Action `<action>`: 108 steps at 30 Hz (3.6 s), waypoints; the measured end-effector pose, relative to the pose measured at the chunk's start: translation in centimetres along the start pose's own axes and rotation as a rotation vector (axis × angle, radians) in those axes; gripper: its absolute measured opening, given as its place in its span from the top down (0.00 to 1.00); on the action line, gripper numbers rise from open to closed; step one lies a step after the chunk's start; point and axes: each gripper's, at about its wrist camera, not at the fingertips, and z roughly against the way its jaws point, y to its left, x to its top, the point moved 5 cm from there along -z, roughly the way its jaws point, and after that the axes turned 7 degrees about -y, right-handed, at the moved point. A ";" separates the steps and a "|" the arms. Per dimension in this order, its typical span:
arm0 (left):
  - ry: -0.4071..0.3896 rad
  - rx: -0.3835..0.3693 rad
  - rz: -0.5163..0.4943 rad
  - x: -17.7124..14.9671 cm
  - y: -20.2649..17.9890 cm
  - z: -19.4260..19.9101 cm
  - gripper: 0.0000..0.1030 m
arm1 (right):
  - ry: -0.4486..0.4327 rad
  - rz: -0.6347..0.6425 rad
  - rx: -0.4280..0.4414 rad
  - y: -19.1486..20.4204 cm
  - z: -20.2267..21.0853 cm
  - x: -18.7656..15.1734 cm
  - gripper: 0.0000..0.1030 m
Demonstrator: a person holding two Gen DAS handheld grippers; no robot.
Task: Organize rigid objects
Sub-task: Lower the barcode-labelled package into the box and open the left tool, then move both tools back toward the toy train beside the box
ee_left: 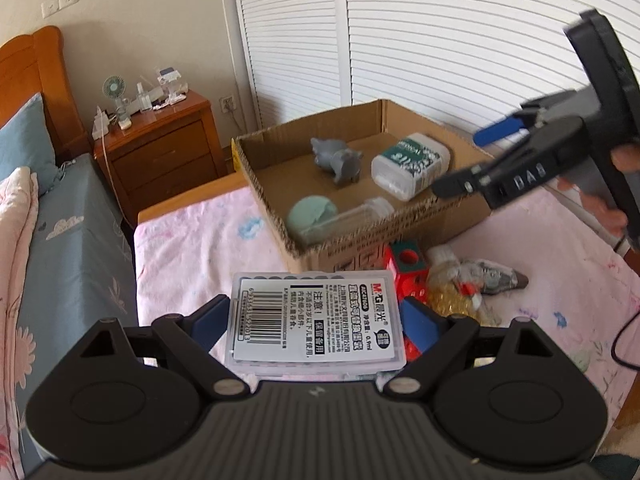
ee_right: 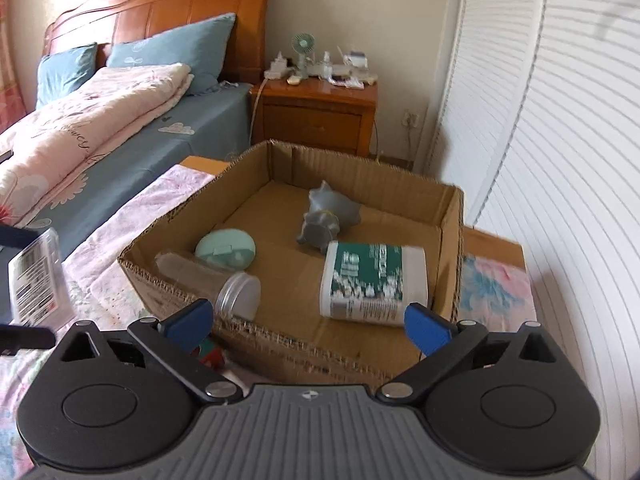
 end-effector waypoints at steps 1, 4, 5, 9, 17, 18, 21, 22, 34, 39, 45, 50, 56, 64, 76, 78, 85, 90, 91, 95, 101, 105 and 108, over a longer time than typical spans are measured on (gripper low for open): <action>-0.003 -0.001 -0.002 0.4 -0.1 -0.2 0.13 | 0.008 -0.013 -0.010 0.0 0.2 -0.1 0.00; -0.010 -0.011 -0.005 1.4 -0.3 -0.6 0.13 | 0.038 -0.058 -0.036 -0.1 0.8 -0.8 0.00; -0.011 -0.012 -0.007 1.7 -0.4 -0.8 0.13 | 0.043 -0.071 -0.044 -0.2 1.1 -1.1 0.00; -0.015 -0.019 -0.012 3.2 -0.7 -1.7 0.13 | 0.050 -0.120 -0.082 -0.3 2.4 -2.2 0.00; -0.017 -0.030 -0.037 7.6 -1.0 -5.4 0.13 | 0.037 -0.214 -0.093 0.1 4.7 -4.6 0.00; -0.009 -0.036 -0.041 8.0 -1.1 -6.1 0.13 | 0.037 -0.207 -0.101 0.2 4.8 -4.8 0.00; 0.021 -0.035 -0.063 9.1 -1.6 -8.8 0.13 | 0.040 -0.190 -0.129 0.1 5.2 -5.1 0.00; 0.033 -0.032 -0.067 9.4 -1.7 -9.6 0.13 | 0.040 -0.192 -0.140 -0.1 5.3 -5.3 0.00; 0.090 0.042 0.037 11.8 0.6 -16.4 0.10 | 0.049 -0.226 -0.185 -2.1 6.2 -6.1 0.00; 0.093 0.035 0.037 10.6 0.5 -15.5 0.08 | 0.054 -0.219 -0.188 -2.1 5.9 -6.1 0.00; 0.090 0.025 0.052 9.8 0.1 -13.1 0.08 | 0.047 -0.220 -0.175 -2.0 5.9 -5.9 0.00; 0.076 0.032 0.061 9.5 -0.5 -10.7 0.07 | 0.029 -0.232 -0.148 -1.8 6.5 -5.9 0.00; 0.058 0.045 0.070 8.2 -2.0 -7.0 0.07 | 0.004 -0.235 -0.124 -1.4 8.0 -6.1 0.00; 0.015 0.052 0.083 5.6 -4.0 -3.0 0.02 | -0.026 -0.259 -0.138 -2.1 9.3 -5.9 0.00; 0.079 0.151 0.162 -0.5 -4.6 -4.6 0.02 | 0.000 -0.322 -0.172 -4.0 8.7 -7.3 0.00; 0.084 0.177 0.191 -1.2 -4.4 -5.3 0.02 | 0.015 -0.319 -0.180 -4.1 8.3 -7.5 0.00; 0.122 0.154 0.268 -3.2 -4.1 -6.6 0.02 | 0.062 -0.298 -0.164 -4.3 6.5 -8.2 0.00; 0.163 0.137 0.278 -4.7 -4.1 -6.8 0.02 | 0.118 -0.240 -0.153 -3.3 4.6 -9.5 0.00; 0.166 0.136 0.273 -4.9 -4.1 -6.7 0.02 | 0.131 -0.231 -0.151 -3.1 4.2 -9.9 0.00; 0.182 0.175 0.250 -6.0 -3.6 -6.1 0.02 | 0.195 -0.191 -0.137 -2.2 2.3 -11.4 0.00; 0.187 0.212 0.324 -7.6 -1.3 -5.1 0.02 | 0.221 -0.147 -0.152 -1.4 0.7 -12.3 0.00; 0.188 0.263 0.360 -8.2 0.2 -4.7 0.02 | 0.201 -0.140 -0.168 -1.7 0.4 -12.0 0.00; 0.183 0.227 0.378 -8.1 0.2 -4.4 0.02 | 0.199 -0.179 -0.199 -2.8 0.2 -11.9 0.00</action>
